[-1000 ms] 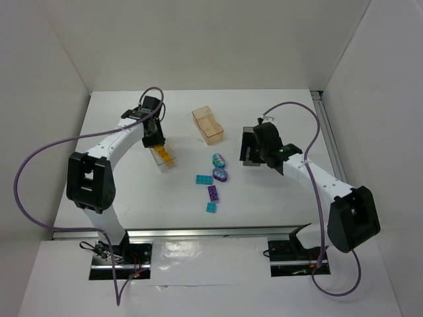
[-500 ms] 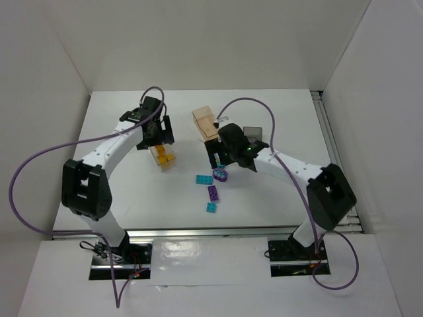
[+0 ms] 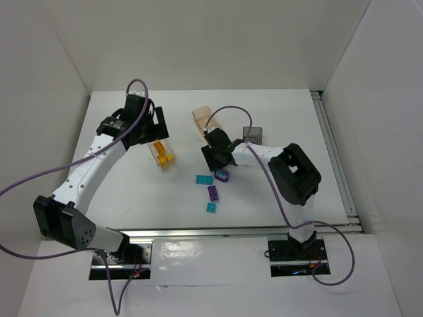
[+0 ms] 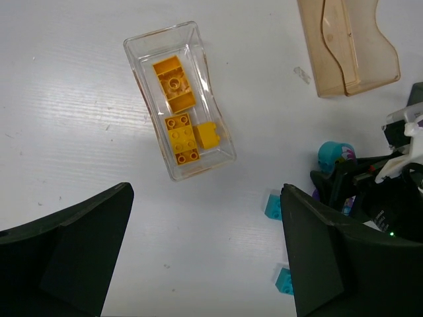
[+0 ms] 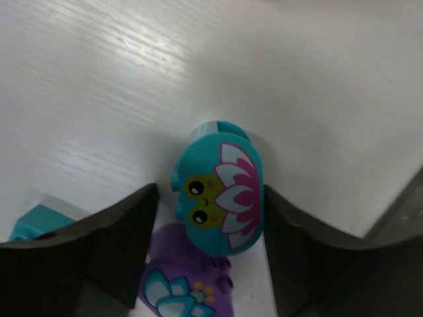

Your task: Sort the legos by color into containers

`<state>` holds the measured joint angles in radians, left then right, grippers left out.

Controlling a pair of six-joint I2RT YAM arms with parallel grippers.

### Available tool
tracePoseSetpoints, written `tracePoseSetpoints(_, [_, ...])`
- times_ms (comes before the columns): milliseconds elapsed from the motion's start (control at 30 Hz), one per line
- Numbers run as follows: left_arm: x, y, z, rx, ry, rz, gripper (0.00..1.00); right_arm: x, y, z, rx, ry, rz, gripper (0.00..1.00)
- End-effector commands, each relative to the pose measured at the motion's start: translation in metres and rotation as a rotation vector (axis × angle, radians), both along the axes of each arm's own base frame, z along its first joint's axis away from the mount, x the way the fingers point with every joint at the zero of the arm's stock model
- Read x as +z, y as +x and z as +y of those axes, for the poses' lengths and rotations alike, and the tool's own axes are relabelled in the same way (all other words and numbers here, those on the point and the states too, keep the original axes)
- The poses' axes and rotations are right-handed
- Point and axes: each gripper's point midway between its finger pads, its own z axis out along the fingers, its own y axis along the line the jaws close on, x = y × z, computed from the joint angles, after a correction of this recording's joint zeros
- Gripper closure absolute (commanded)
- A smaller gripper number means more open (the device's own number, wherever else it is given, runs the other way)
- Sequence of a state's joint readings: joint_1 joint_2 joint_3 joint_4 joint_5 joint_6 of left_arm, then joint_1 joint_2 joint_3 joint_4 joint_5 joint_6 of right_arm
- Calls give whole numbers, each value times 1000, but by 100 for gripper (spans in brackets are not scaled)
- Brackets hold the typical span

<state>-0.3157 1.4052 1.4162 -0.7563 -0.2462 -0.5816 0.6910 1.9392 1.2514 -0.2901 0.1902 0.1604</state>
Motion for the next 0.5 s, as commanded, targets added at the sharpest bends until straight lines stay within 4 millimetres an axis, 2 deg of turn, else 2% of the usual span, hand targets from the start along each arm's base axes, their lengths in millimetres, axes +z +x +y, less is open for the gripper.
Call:
tracePoseSetpoints(0, [-2,-3,4,8,12,11,0,8,16,13,0,59,-23,35])
tracePoseSetpoints(100, [-2,-3,4,8,12,11,0,15,21,16,-25,75,-32,51])
tracePoseSetpoints(133, [-6,-4,5,2,22,20,0,23,25,12,-43,66,-60,53])
tracePoseSetpoints(167, [-1,-5,7,8,24,5,0,30,27,11,-56,74,-75,57])
tracePoseSetpoints(200, [-3,-8,8,8,25,9,0,47,29,11,-64,91,-109,60])
tracePoseSetpoints(300, [-3,-14,10,2,30,5,0,96,47,12,-96,152,-224,61])
tracePoseSetpoints(367, [-3,-13,13,11,30,5,0,110,55,10,-107,172,-250,61])
tracePoseSetpoints(400, [-3,-14,11,-4,28,8,0,127,69,6,-132,197,-284,61])
tracePoseSetpoints(467, [-3,-14,10,-11,22,10,0,130,82,7,-133,196,-288,61])
